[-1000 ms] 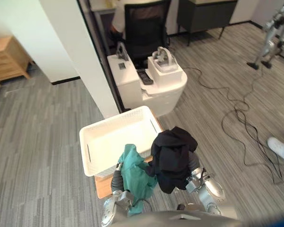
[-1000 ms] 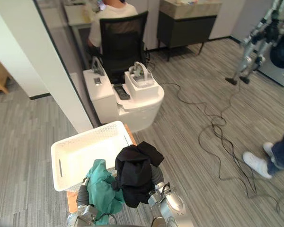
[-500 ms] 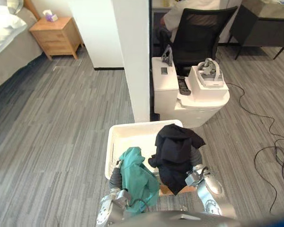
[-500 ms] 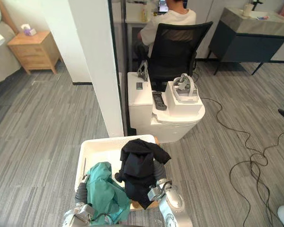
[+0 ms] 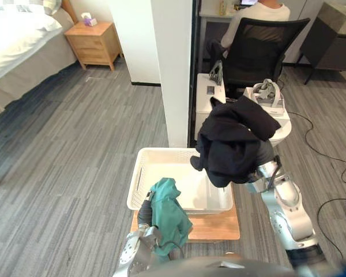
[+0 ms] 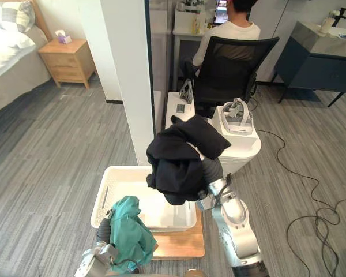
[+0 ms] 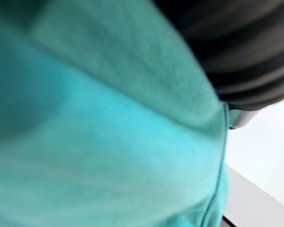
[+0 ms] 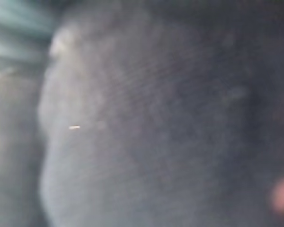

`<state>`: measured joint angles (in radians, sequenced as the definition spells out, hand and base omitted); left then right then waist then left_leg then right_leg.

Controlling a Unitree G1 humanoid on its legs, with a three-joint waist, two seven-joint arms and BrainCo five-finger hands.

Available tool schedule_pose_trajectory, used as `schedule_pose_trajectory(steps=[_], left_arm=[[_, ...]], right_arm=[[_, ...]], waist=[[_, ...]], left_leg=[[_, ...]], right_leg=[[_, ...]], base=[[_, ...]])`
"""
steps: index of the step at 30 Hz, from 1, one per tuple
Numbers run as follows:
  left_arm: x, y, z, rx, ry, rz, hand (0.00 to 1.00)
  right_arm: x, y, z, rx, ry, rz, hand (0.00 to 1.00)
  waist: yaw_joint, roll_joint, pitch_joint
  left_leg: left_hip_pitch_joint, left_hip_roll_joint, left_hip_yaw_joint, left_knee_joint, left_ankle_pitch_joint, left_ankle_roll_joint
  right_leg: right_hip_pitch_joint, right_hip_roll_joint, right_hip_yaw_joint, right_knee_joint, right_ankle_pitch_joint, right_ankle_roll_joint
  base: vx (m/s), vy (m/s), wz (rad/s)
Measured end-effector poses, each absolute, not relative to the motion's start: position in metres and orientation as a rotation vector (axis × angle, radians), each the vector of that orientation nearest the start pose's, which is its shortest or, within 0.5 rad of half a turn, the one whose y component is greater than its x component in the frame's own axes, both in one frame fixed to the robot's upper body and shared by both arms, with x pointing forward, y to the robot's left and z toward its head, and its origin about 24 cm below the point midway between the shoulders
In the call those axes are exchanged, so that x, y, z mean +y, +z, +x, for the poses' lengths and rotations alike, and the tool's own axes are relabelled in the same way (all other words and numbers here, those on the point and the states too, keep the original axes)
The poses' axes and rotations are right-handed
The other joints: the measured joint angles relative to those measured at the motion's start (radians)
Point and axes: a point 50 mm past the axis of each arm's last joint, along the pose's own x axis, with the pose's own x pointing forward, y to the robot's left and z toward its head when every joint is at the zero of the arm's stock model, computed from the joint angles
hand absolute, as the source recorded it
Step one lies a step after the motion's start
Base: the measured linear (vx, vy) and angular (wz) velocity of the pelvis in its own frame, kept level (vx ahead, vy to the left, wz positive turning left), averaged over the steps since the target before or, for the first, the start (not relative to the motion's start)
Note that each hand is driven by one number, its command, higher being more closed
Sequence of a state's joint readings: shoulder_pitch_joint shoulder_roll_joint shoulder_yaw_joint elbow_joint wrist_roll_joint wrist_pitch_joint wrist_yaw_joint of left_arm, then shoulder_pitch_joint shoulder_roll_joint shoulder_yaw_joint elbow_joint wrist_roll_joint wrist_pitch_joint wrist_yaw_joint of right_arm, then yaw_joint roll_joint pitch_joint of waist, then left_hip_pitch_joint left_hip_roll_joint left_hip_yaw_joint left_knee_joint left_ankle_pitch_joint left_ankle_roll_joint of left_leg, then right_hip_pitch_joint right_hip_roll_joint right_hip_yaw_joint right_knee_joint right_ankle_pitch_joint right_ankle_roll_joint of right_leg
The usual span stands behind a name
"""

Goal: Tidy the bed and pick cloth on bed and put in laundry

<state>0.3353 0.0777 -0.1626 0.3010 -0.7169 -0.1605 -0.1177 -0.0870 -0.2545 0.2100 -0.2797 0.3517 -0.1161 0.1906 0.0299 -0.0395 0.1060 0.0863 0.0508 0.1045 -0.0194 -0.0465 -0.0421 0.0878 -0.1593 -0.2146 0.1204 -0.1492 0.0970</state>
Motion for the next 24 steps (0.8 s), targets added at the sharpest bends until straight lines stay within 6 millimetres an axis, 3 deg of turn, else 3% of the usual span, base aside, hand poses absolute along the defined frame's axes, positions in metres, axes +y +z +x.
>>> schedule_pose_trajectory(steps=[3,7,12,15,17,20,24], left_arm=[[0.152,-0.075,0.147,0.427,0.088,-0.642,1.0],[0.15,-0.081,0.145,0.453,0.079,-0.651,1.0],[0.152,-0.082,0.143,0.458,0.08,-0.636,1.0],[0.161,-0.078,0.149,0.437,0.07,-0.593,1.0],[0.167,-0.068,0.166,0.372,0.066,-0.59,1.0],[0.175,-0.036,0.206,0.195,0.017,-0.604,1.0],[0.182,-0.003,0.236,0.02,-0.005,-0.613,1.0]], right_arm=[[-0.099,0.124,0.26,-0.338,0.559,0.095,1.0],[-0.068,0.086,0.272,-0.123,0.6,0.113,1.0],[-0.037,0.056,0.281,0.026,0.594,0.051,1.0],[-0.029,0.057,0.3,0.056,0.517,0.016,1.0],[-0.031,0.072,0.32,0.024,0.437,-0.005,1.0],[-0.045,0.102,0.348,-0.051,0.29,0.023,1.0],[-0.07,0.092,0.361,-0.009,0.154,0.058,1.0]], waist=[[0.02,-0.013,-0.007],[0.044,-0.029,-0.019],[0.071,-0.026,-0.018],[0.083,-0.023,-0.002],[0.091,-0.011,0.039],[0.098,0.007,0.144],[0.105,0.008,0.25]], left_leg=[[0.0,0.0,-0.012,-0.02,0.017,0.001],[0.0,-0.019,-0.033,-0.032,0.039,0.004],[-0.017,-0.035,-0.059,-0.04,0.058,0.007],[-0.051,-0.035,-0.088,-0.082,0.088,0.007],[-0.112,-0.017,-0.083,-0.079,0.108,0.008],[-0.212,0.014,-0.069,-0.08,0.175,0.004],[-0.257,0.021,-0.069,-0.078,0.224,0.003]], right_leg=[[0.006,0.001,-0.015,-0.018,0.025,0.008],[0.032,-0.009,-0.044,-0.052,0.056,0.013],[0.044,-0.021,-0.076,-0.057,0.061,0.013],[0.024,-0.017,-0.105,-0.073,0.056,0.007],[-0.029,-0.008,-0.123,-0.061,0.056,-0.006],[-0.14,0.007,-0.159,0.007,0.049,-0.031],[-0.199,0.009,-0.166,0.057,0.052,-0.029]], base=[[0.04,0.013,0.15],[0.03,0.041,0.27],[-0.07,0.025,0.26],[-0.17,-0.03,0.35],[-0.24,-0.051,0.37],[-0.18,-0.031,0.38],[-0.07,-0.029,0.08]])
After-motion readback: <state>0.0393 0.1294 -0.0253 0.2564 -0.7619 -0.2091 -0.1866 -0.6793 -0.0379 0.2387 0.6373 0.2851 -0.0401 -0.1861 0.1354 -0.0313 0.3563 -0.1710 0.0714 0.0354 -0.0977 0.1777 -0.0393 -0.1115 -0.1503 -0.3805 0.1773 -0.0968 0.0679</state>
